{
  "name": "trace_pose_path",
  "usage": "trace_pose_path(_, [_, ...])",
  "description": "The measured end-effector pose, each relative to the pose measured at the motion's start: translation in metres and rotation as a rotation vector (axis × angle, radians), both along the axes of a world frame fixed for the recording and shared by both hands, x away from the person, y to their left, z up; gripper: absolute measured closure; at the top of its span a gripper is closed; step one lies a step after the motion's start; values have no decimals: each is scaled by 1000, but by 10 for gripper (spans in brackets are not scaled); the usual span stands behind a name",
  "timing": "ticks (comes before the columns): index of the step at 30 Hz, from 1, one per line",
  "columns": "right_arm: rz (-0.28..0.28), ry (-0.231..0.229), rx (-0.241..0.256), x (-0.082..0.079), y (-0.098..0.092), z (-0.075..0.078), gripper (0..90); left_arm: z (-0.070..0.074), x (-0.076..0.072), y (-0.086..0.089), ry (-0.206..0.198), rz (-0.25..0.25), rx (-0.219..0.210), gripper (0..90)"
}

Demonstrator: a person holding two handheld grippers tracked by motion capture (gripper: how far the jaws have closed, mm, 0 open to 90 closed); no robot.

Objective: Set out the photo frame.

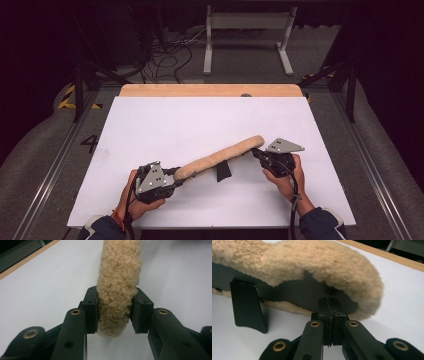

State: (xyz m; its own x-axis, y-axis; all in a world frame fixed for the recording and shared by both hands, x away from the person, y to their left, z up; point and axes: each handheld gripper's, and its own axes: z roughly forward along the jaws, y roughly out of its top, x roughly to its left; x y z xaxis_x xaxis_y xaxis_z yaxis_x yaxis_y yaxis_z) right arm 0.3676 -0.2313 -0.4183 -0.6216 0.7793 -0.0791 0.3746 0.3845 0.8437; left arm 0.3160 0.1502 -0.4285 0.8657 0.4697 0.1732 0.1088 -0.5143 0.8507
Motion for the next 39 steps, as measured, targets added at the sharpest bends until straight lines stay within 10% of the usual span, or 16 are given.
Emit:
trace_pose_path(12, [-6, 2, 19, 11, 10, -2, 866, 2, -10, -13, -51, -42, 72, 648])
trace_pose_path(39, [7, 67, 43, 39, 25, 3, 839, 3, -23, -39, -55, -135, 87, 634])
